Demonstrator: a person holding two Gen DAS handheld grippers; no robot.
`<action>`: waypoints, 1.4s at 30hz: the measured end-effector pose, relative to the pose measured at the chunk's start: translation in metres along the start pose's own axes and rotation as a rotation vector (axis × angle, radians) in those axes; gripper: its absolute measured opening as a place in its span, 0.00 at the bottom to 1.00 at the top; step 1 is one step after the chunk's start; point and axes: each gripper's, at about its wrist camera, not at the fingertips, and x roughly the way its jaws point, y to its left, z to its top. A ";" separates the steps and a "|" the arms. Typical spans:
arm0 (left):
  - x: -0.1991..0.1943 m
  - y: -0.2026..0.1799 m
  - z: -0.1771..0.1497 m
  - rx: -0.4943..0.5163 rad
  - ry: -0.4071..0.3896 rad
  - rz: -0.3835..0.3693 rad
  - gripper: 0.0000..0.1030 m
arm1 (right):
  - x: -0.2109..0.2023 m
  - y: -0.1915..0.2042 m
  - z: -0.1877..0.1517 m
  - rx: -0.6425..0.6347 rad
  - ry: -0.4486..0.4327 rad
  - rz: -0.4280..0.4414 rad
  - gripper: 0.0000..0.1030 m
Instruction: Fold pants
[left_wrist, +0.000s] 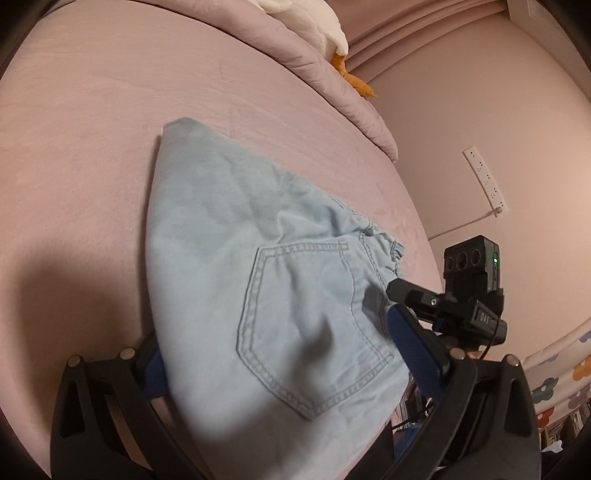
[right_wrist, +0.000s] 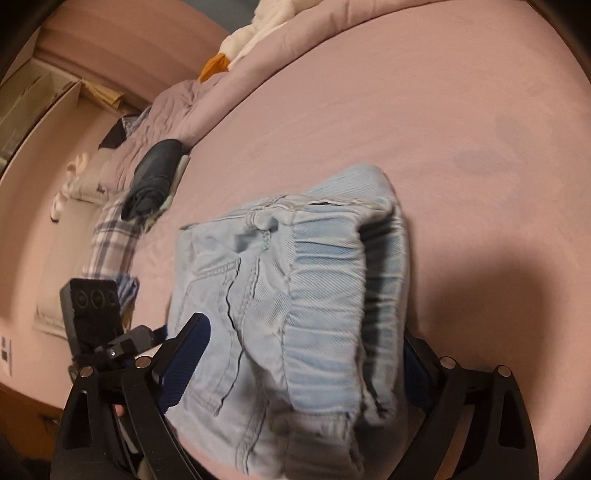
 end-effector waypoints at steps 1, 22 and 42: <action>0.000 -0.001 -0.001 0.003 -0.003 0.005 0.97 | 0.000 0.002 -0.001 -0.010 -0.005 -0.005 0.91; -0.040 -0.006 0.032 0.065 -0.176 0.128 0.29 | -0.028 0.072 0.001 -0.293 -0.199 -0.086 0.37; -0.054 0.075 0.084 0.076 -0.173 0.505 0.65 | 0.094 0.079 0.072 -0.175 -0.068 -0.160 0.58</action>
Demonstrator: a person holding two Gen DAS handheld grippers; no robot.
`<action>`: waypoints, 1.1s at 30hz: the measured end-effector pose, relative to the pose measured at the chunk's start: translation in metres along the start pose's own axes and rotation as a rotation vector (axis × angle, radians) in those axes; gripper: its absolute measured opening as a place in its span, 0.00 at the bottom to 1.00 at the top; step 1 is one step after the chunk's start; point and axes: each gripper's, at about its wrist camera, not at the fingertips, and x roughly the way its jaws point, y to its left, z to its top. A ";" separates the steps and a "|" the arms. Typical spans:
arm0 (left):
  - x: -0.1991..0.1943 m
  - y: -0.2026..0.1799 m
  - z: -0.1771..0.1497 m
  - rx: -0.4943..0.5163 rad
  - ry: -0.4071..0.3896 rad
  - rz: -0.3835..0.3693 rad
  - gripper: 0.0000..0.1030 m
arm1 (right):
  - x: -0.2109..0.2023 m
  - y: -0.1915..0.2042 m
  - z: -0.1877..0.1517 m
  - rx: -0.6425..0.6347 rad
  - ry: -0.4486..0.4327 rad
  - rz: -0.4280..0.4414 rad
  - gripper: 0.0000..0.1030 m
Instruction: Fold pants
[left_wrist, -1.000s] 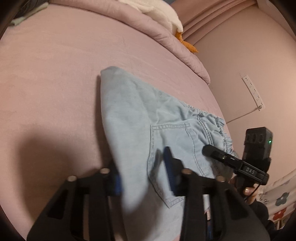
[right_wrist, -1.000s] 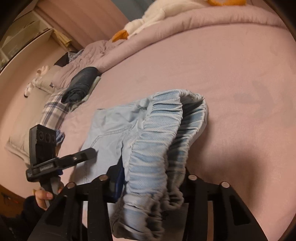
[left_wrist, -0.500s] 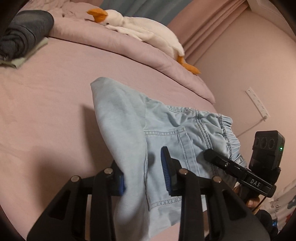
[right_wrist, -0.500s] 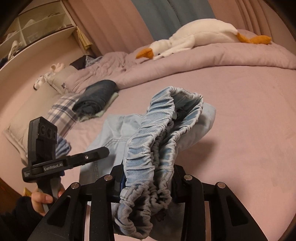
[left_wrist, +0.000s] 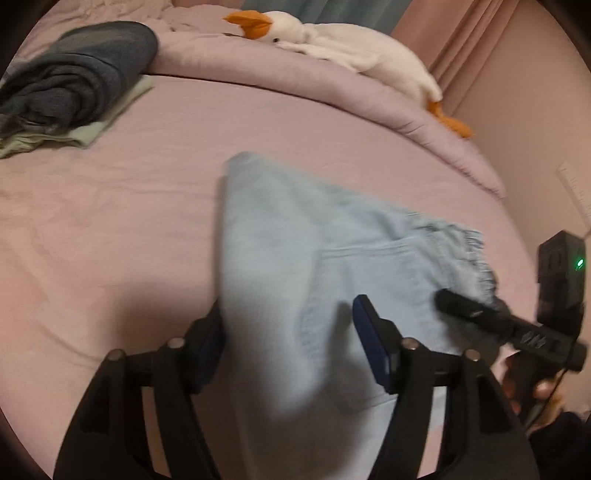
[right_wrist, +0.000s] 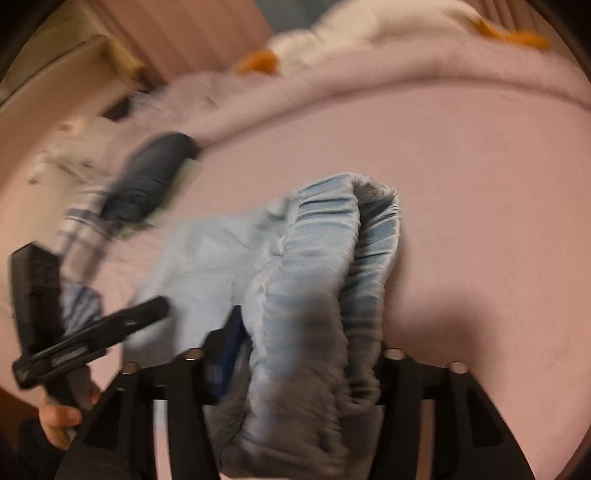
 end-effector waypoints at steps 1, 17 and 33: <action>-0.001 0.002 -0.002 0.003 -0.002 0.021 0.65 | -0.001 -0.006 -0.002 0.026 0.010 0.015 0.58; -0.004 0.010 -0.030 0.079 0.023 0.202 0.92 | -0.024 -0.001 -0.028 -0.053 0.011 -0.238 0.65; -0.043 -0.013 -0.022 0.102 -0.081 0.208 0.94 | -0.037 0.034 -0.027 -0.122 -0.062 -0.266 0.65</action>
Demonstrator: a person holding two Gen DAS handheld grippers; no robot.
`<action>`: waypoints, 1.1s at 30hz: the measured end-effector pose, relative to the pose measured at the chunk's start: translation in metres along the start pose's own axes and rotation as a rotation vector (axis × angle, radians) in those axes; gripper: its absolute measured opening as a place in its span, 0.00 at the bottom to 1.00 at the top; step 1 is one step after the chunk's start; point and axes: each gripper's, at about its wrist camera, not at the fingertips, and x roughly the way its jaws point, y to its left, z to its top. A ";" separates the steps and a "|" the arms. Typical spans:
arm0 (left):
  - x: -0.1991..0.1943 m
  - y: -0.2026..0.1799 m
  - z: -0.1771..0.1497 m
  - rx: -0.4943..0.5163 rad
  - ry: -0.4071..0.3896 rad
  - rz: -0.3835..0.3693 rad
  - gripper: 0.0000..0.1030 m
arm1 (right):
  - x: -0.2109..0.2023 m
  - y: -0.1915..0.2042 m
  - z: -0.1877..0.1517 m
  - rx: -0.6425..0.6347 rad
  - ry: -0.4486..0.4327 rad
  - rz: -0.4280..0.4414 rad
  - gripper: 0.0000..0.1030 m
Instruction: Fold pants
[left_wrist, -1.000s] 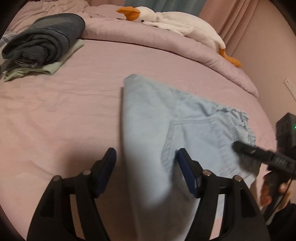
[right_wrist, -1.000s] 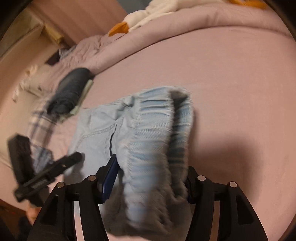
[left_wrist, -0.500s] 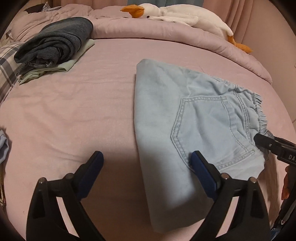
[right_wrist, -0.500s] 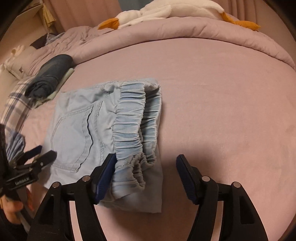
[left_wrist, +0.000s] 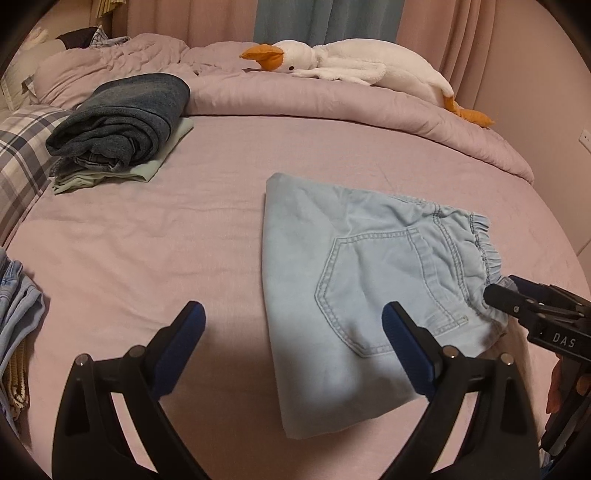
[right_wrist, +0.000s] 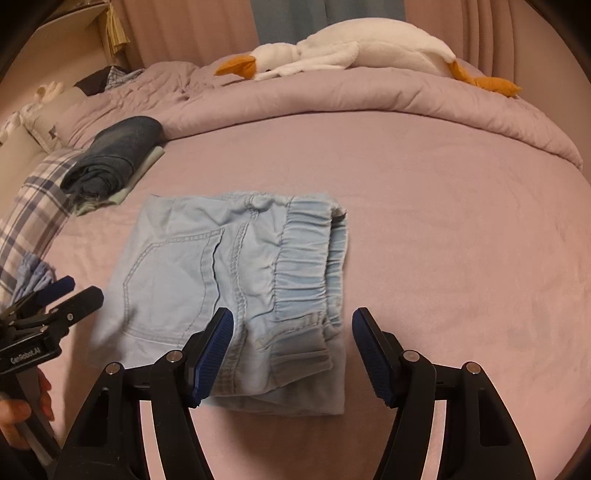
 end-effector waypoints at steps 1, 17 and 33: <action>0.001 -0.001 -0.001 0.004 0.003 0.003 0.94 | 0.001 0.000 -0.001 0.002 0.004 0.006 0.65; -0.084 -0.009 -0.011 -0.099 -0.040 0.008 1.00 | -0.079 0.041 -0.015 -0.152 -0.125 -0.004 0.99; -0.149 -0.033 -0.016 -0.017 -0.066 0.088 1.00 | -0.123 0.057 -0.024 -0.121 -0.143 -0.029 0.99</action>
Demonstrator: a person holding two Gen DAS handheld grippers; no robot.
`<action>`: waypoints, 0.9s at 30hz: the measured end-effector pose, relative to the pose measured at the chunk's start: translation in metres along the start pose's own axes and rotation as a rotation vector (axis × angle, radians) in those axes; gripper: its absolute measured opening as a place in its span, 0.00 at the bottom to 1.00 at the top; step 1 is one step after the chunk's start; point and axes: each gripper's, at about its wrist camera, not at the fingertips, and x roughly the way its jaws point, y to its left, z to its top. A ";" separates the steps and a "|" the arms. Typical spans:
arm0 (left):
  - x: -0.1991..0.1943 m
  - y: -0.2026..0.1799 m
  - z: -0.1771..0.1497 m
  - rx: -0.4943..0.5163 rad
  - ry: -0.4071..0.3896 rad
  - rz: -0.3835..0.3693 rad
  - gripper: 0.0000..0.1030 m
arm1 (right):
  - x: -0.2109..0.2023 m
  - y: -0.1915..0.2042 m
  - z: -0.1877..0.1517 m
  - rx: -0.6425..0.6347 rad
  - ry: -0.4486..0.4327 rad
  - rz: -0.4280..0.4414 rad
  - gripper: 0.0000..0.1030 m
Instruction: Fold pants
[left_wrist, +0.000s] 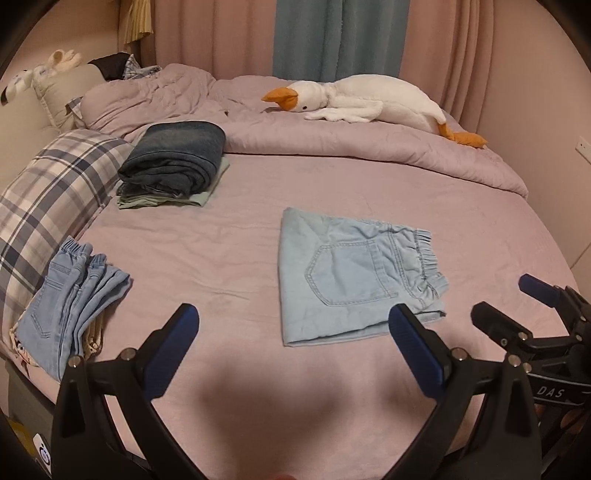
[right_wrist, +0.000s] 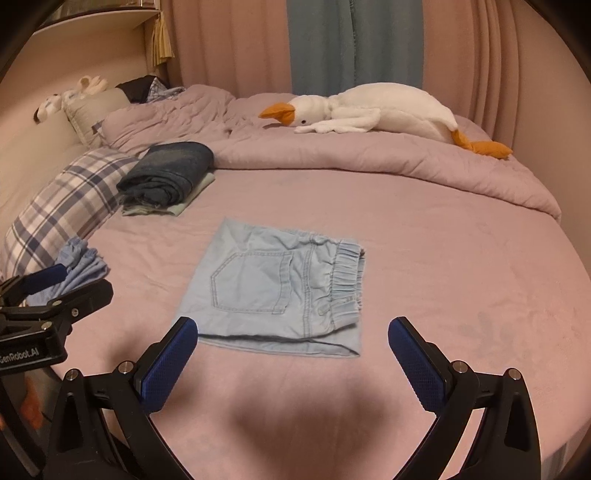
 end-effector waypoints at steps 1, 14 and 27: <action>0.001 -0.001 0.000 0.003 0.004 -0.002 1.00 | 0.000 0.000 0.000 -0.001 0.001 0.001 0.99; 0.005 -0.010 -0.002 0.015 0.026 0.004 1.00 | -0.003 0.000 -0.001 0.020 -0.003 0.000 0.99; 0.007 -0.010 -0.004 0.021 0.029 0.009 1.00 | -0.001 0.000 -0.001 0.025 0.000 -0.007 0.99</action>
